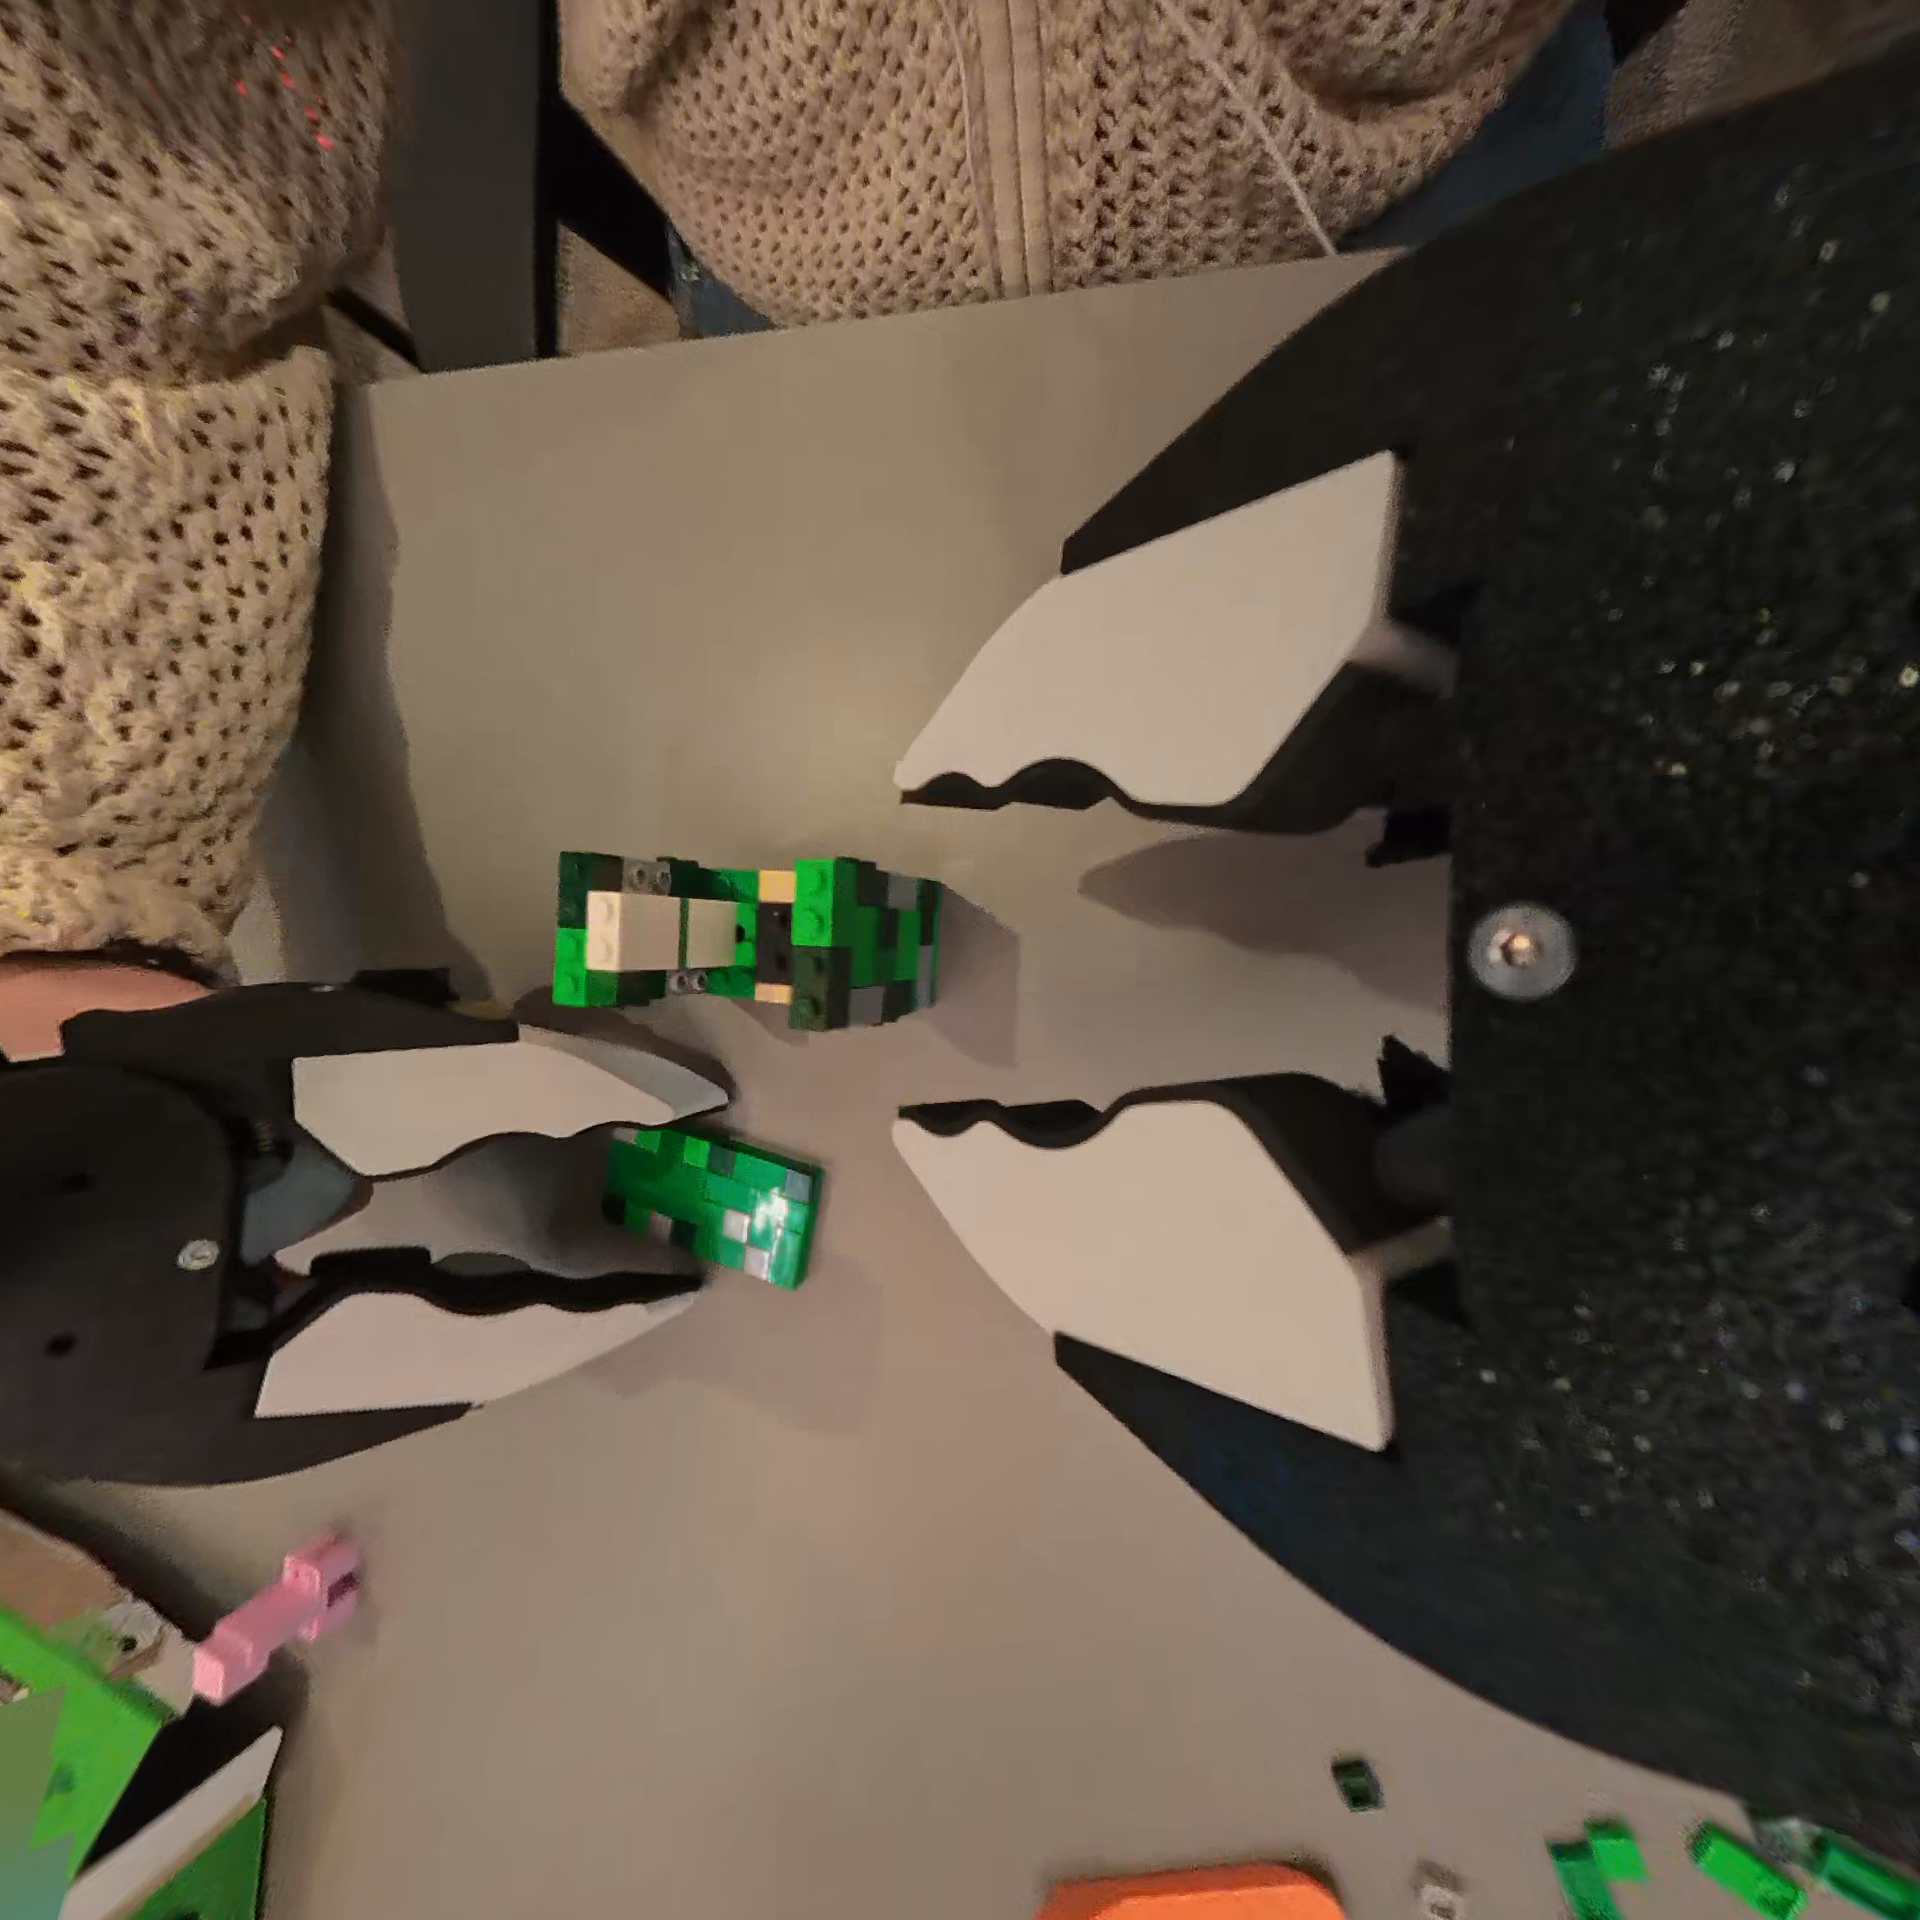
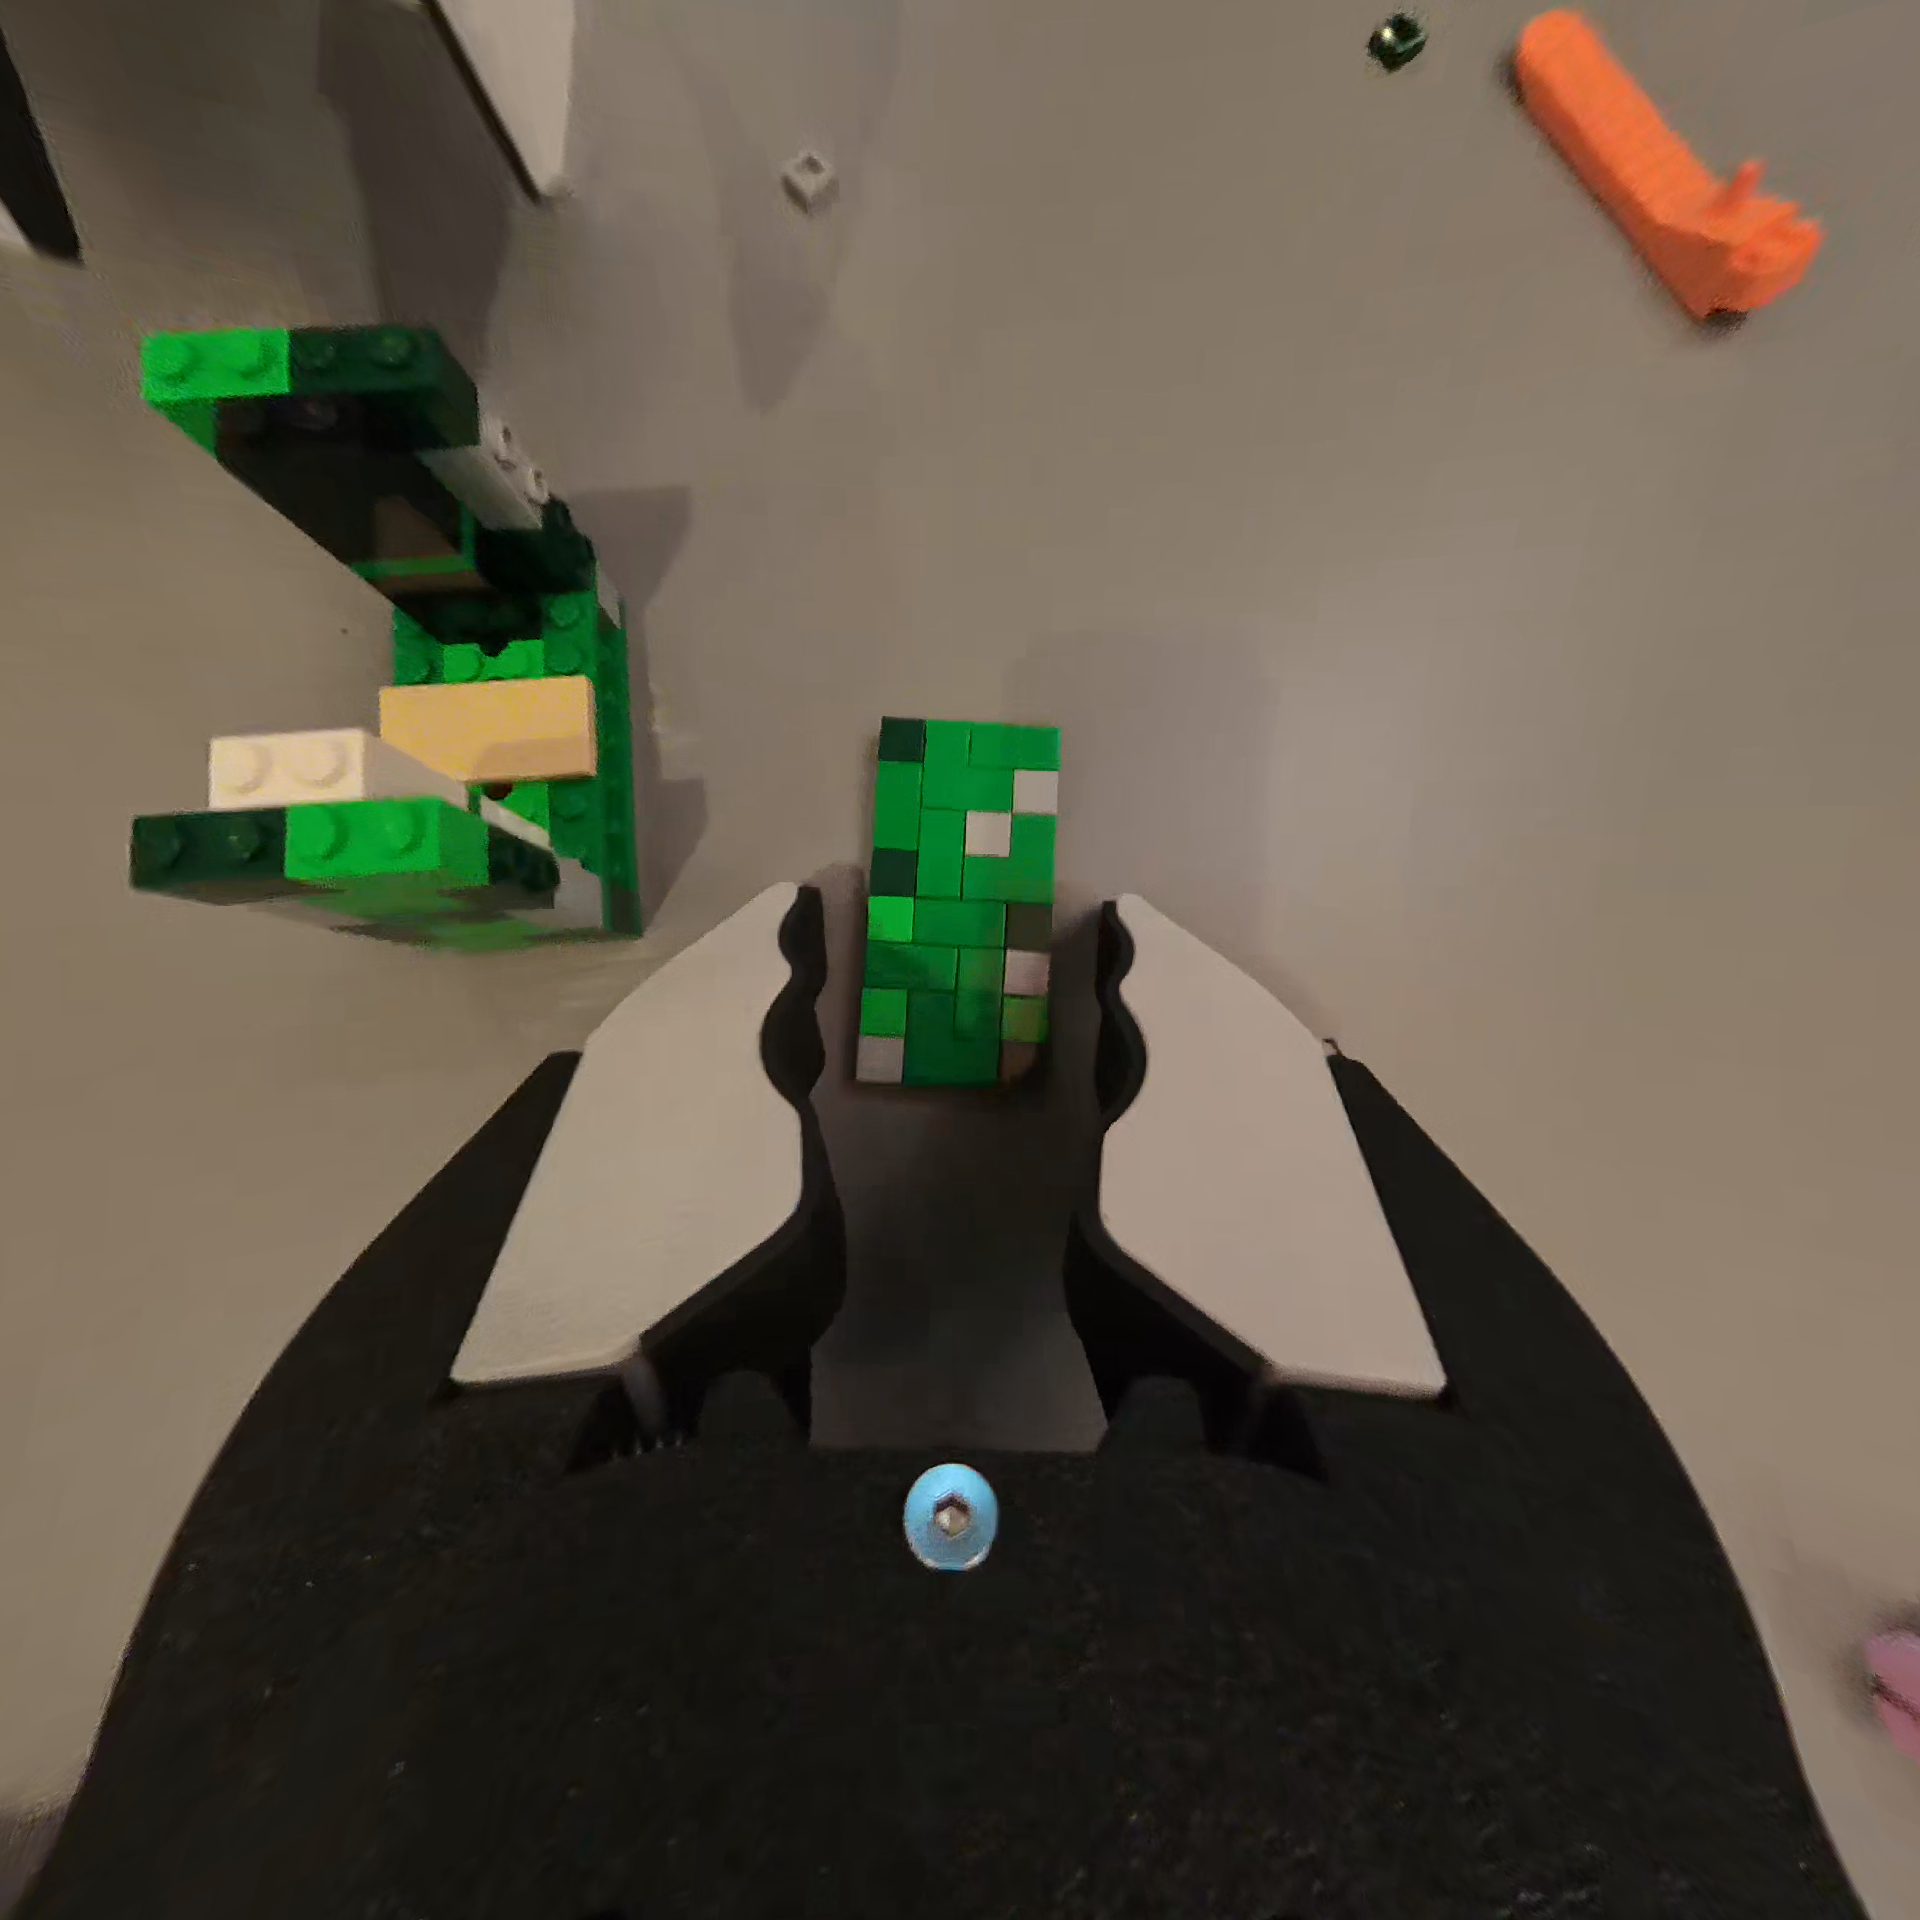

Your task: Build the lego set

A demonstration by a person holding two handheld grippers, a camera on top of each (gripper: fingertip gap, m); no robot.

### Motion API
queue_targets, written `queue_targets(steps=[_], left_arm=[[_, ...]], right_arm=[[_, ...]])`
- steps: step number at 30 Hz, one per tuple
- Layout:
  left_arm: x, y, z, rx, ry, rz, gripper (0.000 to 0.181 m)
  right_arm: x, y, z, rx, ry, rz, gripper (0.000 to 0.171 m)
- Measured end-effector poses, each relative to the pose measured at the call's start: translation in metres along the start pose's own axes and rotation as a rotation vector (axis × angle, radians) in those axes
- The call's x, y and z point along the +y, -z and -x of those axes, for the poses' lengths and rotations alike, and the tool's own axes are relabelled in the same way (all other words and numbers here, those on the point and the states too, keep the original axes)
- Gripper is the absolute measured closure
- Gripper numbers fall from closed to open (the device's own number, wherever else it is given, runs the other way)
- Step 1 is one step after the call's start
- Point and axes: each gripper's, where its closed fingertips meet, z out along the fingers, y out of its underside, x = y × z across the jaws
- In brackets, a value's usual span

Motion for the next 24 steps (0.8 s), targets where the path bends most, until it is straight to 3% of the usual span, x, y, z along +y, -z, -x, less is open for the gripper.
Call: queue_targets(steps=[1,3,8,14,20,24], left_arm=[[0.002,0.004,0.000,-0.007,0.012,-0.021,0.128],[0.006,0.010,0.001,-0.029,0.032,-0.050,0.126],[0.014,0.016,0.004,-0.088,0.057,-0.106,0.122],[0.017,0.012,0.002,-0.100,0.064,-0.140,0.120],[-0.003,0.012,-0.002,-0.120,-0.008,-0.230,0.114],[-0.017,0.014,-0.009,-0.123,-0.104,-0.282,0.122]], right_arm=[[-0.001,-0.001,0.000,-0.007,0.001,0.016,0.123],[-0.003,-0.002,-0.002,0.003,-0.008,0.037,0.138],[0.000,0.004,-0.005,0.030,-0.013,0.067,0.139],[-0.044,0.048,0.023,-0.047,0.005,-0.131,0.139],[-0.060,0.047,0.066,-0.093,0.145,-0.006,0.139],[-0.062,0.038,0.072,-0.090,0.155,0.042,0.139]])
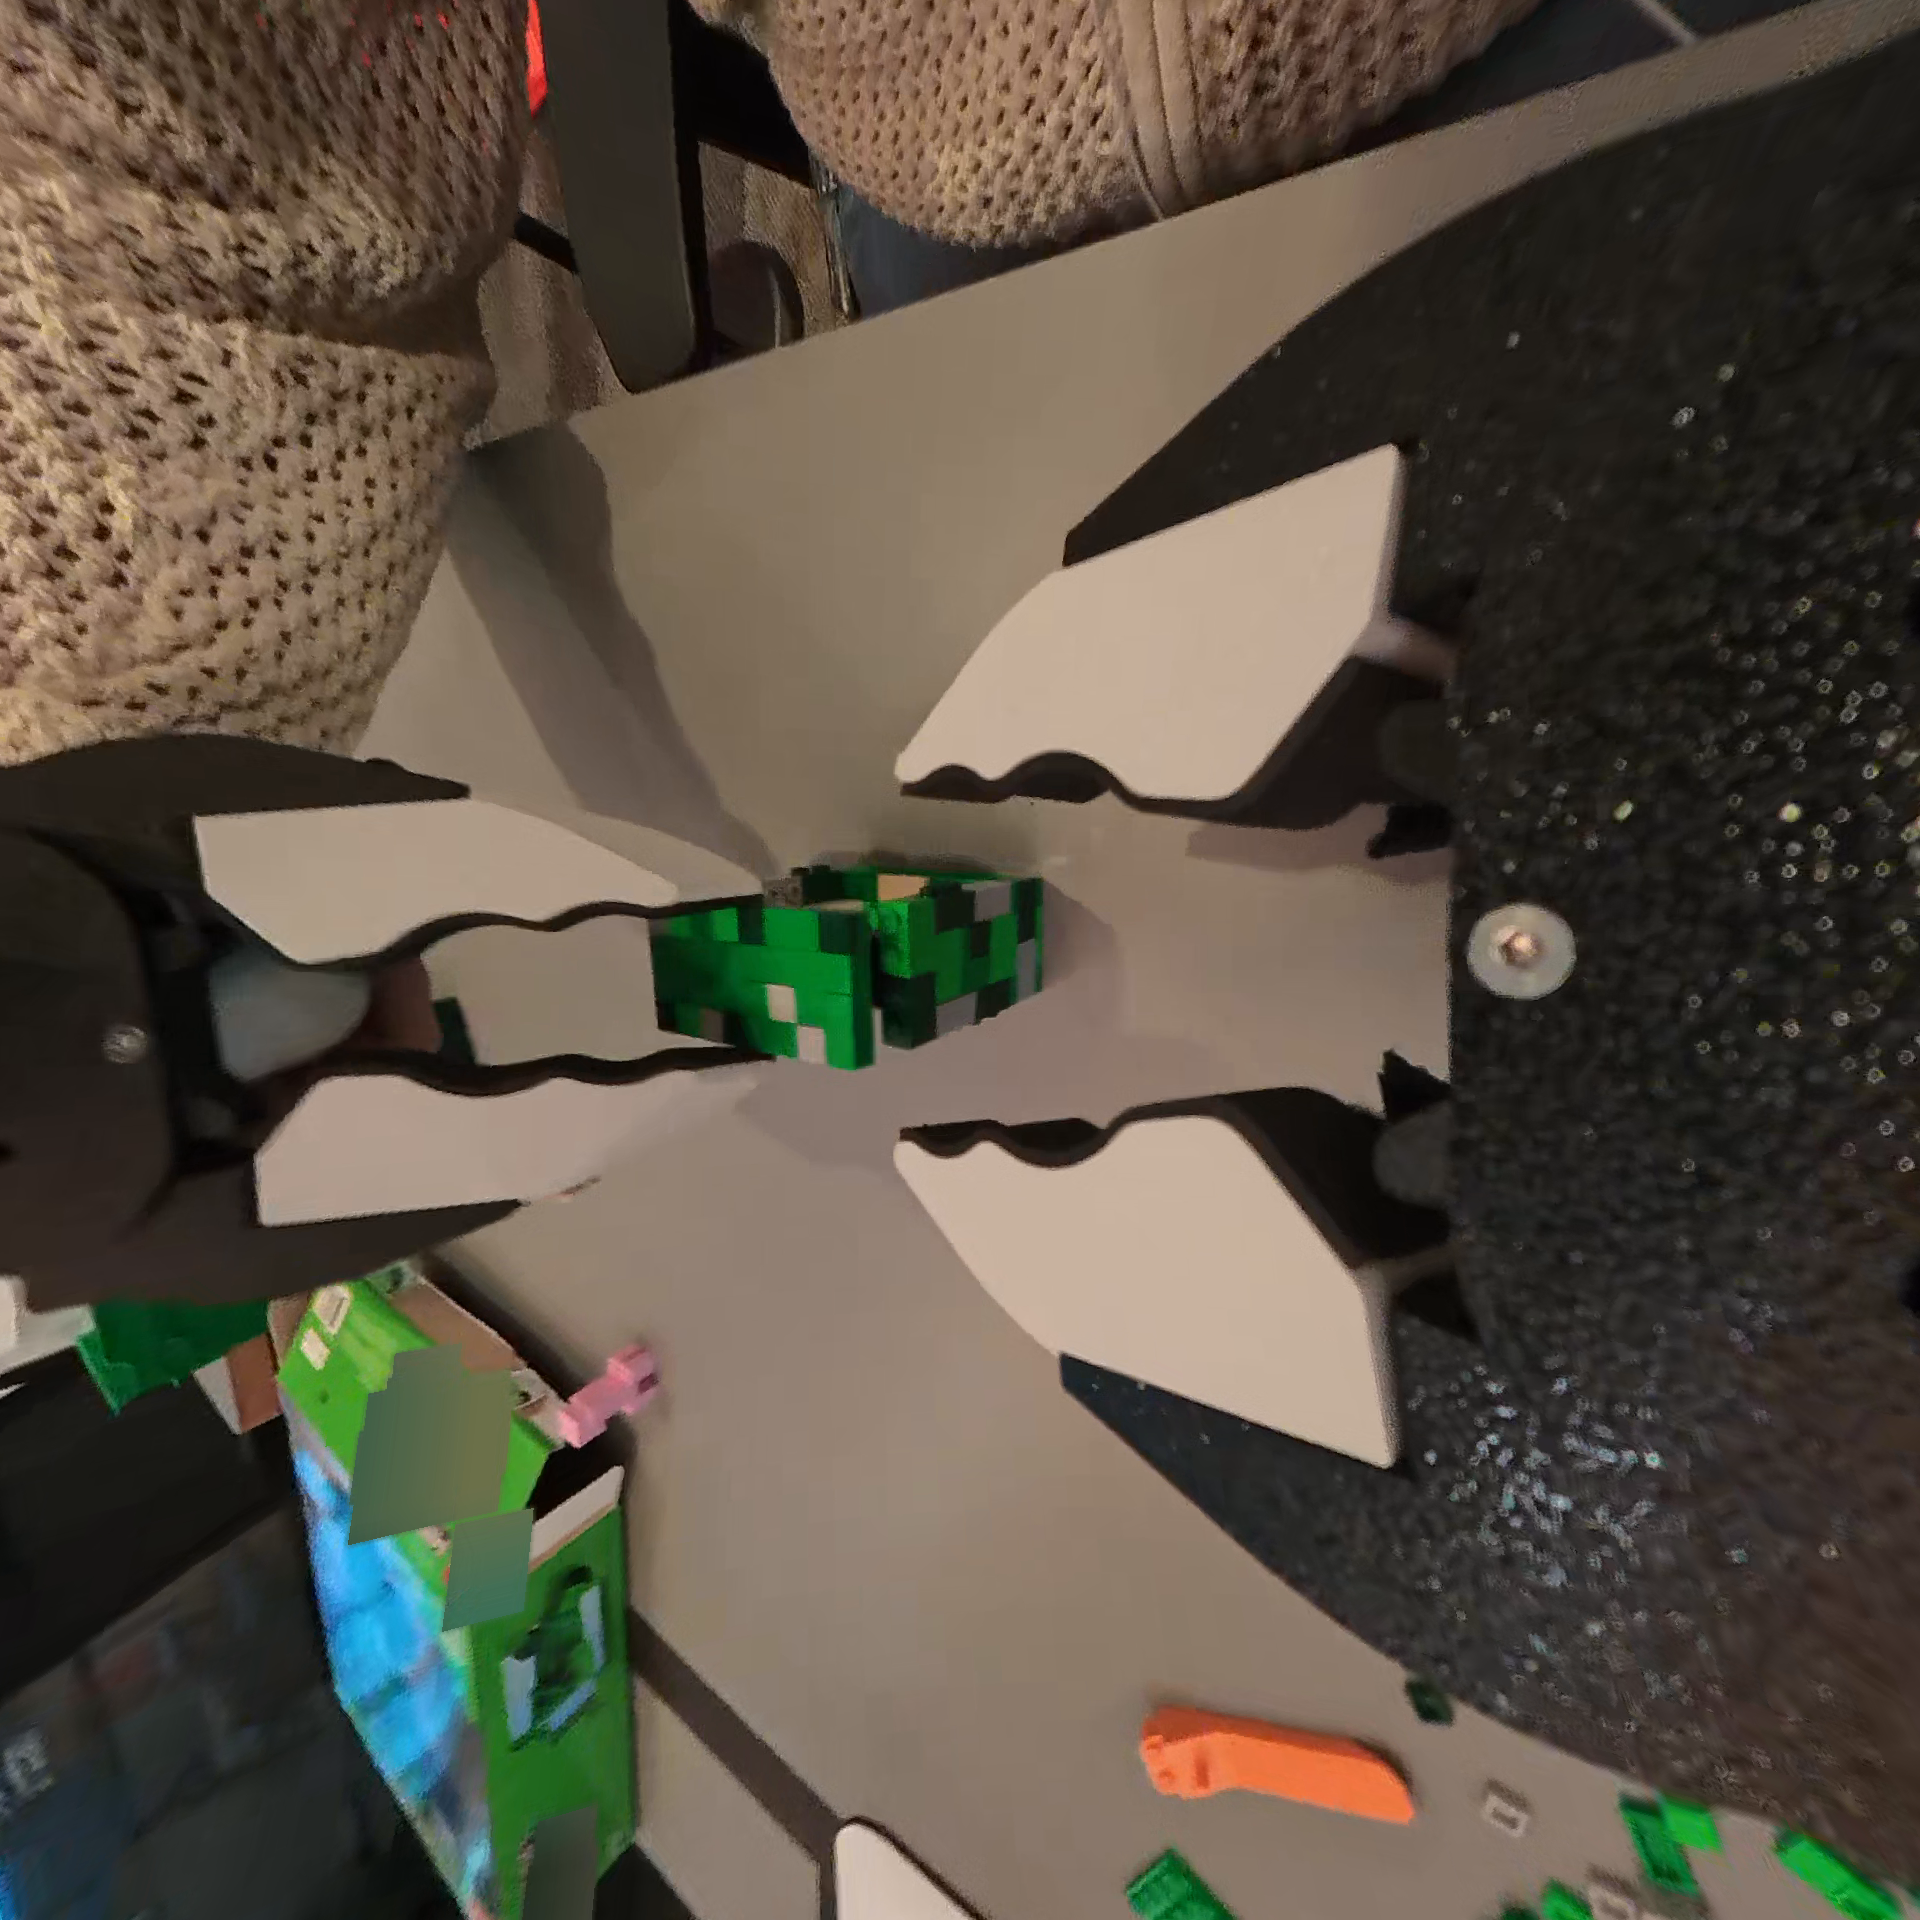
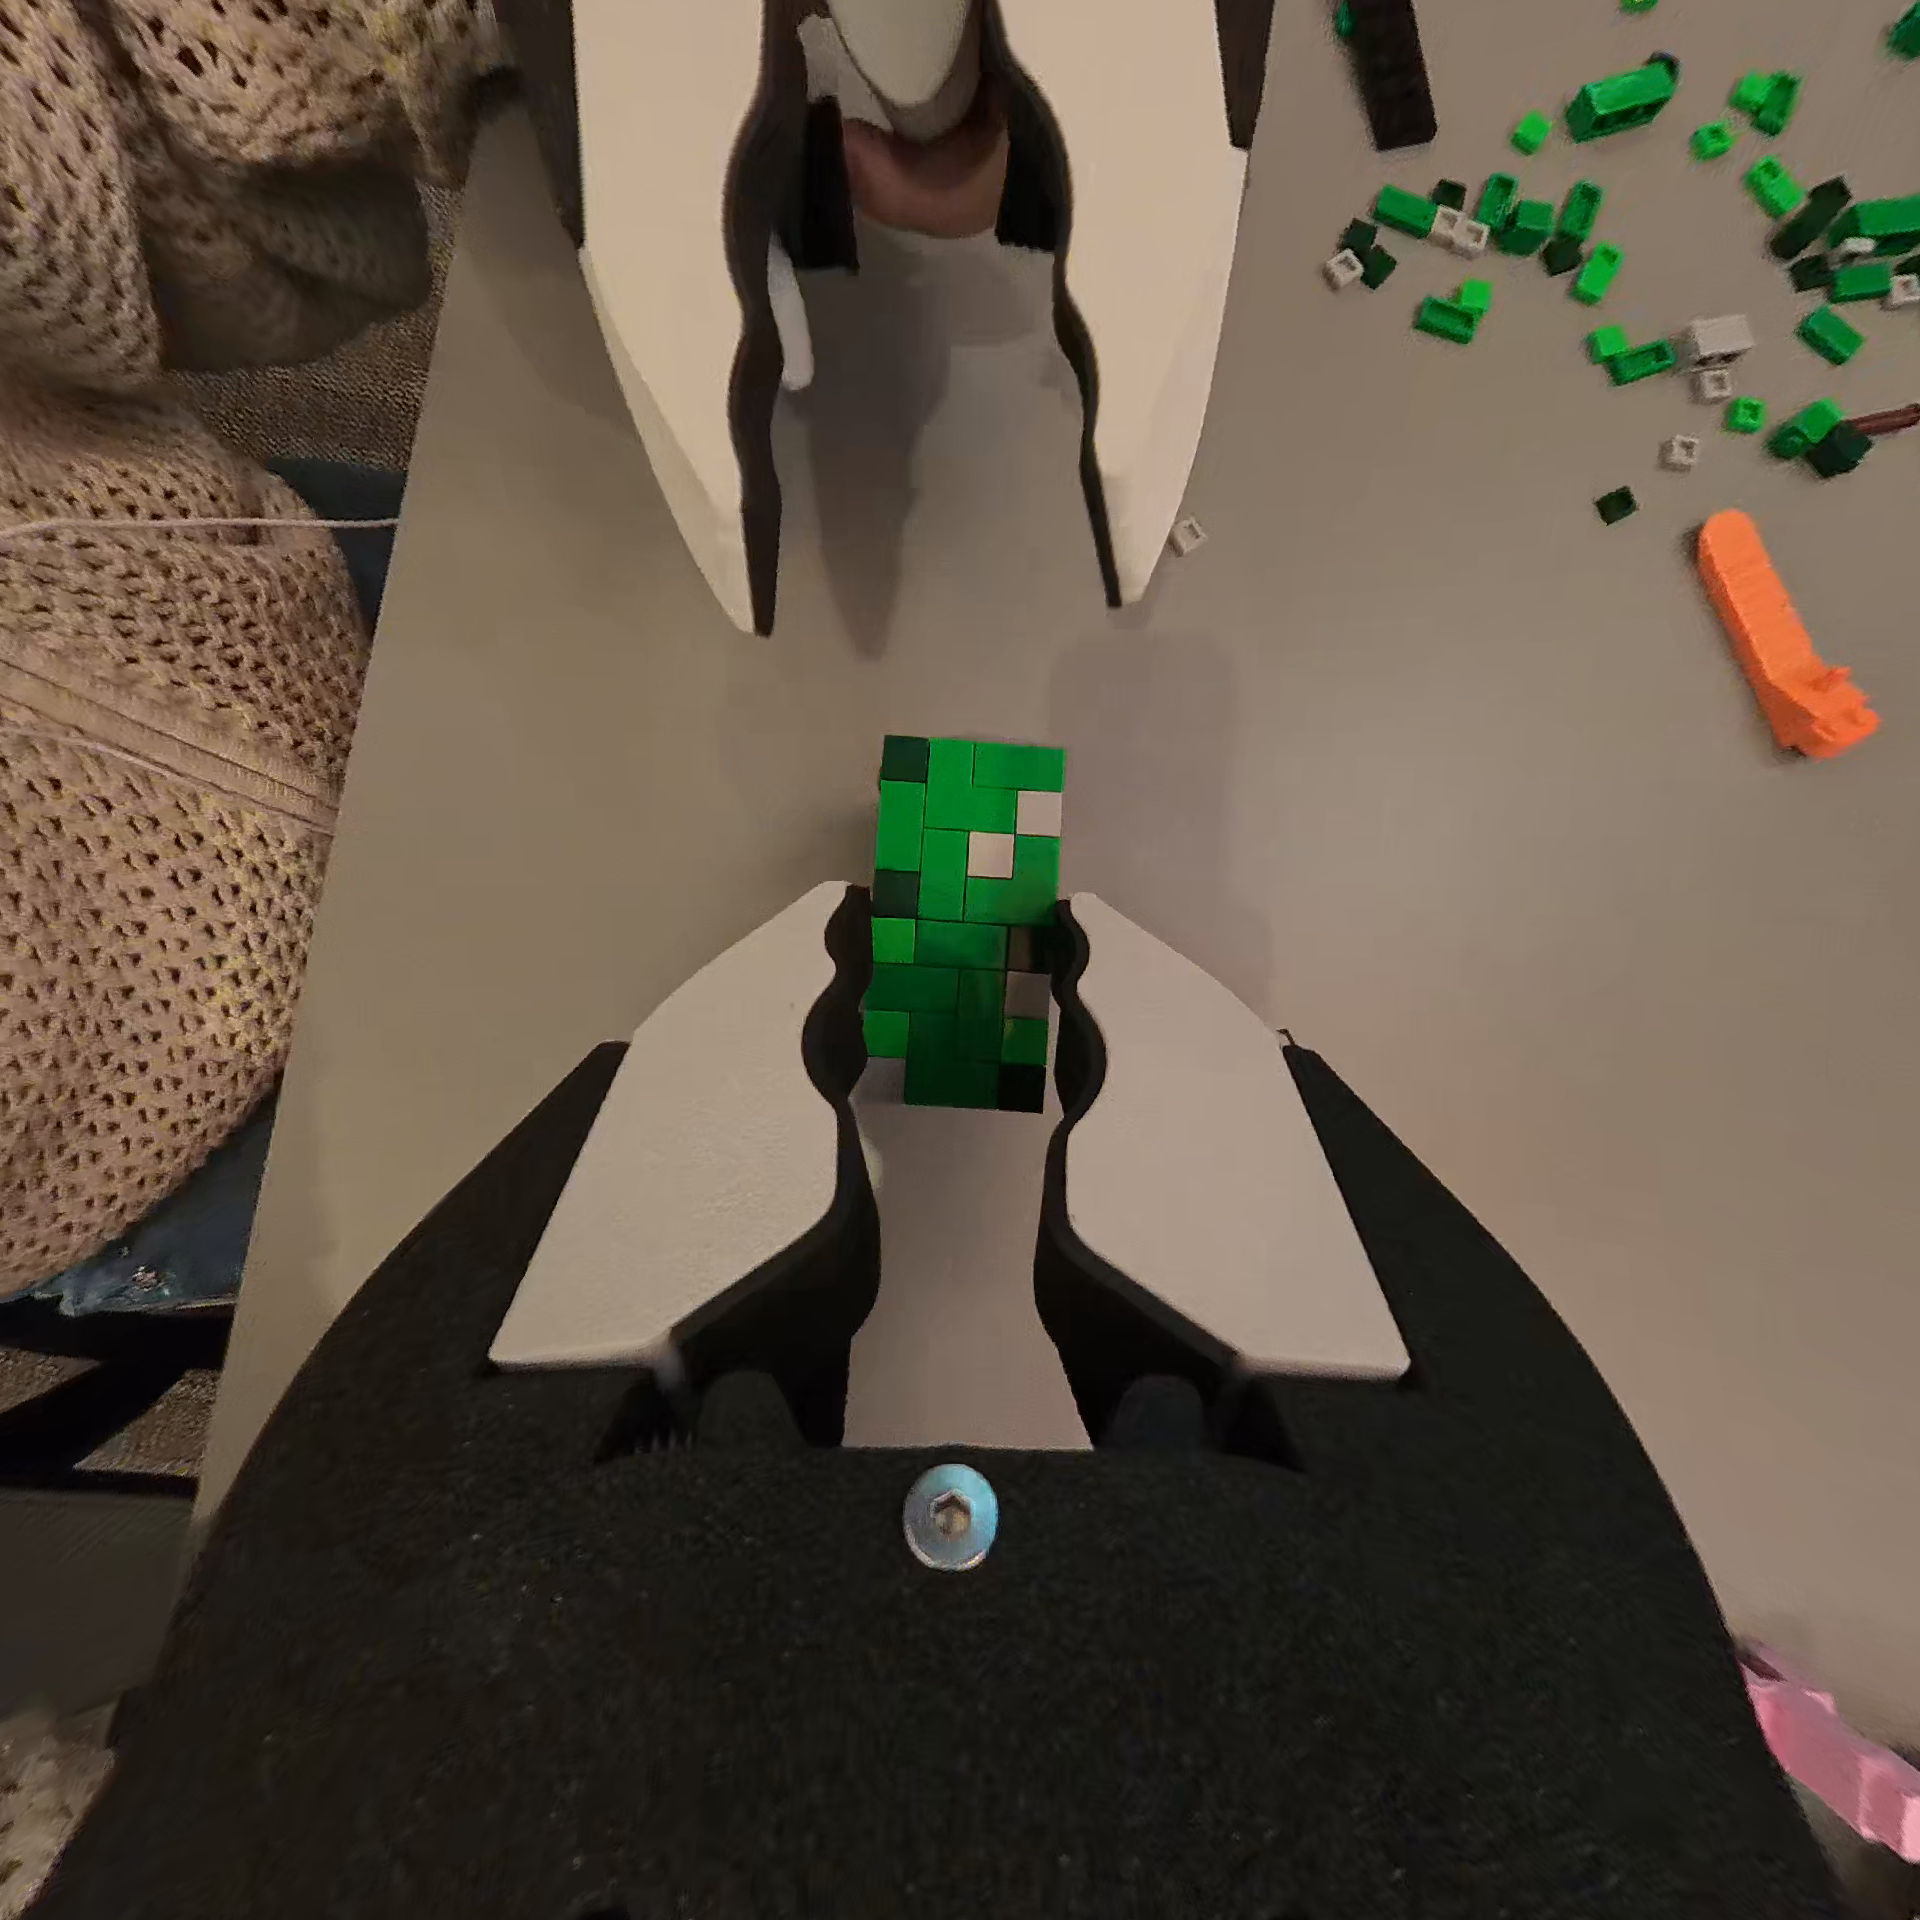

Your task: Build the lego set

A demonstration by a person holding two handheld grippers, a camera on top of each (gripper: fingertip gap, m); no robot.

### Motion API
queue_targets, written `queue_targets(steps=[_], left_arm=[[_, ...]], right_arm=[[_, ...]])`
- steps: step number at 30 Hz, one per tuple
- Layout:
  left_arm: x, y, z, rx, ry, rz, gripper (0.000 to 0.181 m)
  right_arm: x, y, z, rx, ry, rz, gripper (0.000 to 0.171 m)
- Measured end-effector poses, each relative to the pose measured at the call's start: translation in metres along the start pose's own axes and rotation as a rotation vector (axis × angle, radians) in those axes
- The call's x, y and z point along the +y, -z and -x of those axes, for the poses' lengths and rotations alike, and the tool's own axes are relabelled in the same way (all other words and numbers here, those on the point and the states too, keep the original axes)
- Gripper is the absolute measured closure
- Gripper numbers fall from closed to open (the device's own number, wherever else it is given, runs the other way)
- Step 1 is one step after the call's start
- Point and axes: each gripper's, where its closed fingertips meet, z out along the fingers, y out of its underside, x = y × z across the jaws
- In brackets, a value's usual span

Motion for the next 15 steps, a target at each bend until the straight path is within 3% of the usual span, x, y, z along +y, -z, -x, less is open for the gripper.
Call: queue_targets(steps=[8,15], left_arm=[[-0.003,-0.008,-0.013,-0.038,-0.224,0.022,0.121],[0.005,-0.018,-0.021,-0.009,-0.287,0.053,0.121]], right_arm=[[-0.001,-0.007,-0.001,0.016,0.011,0.025,0.139],[-0.001,-0.009,0.000,0.028,0.024,0.029,0.139]])
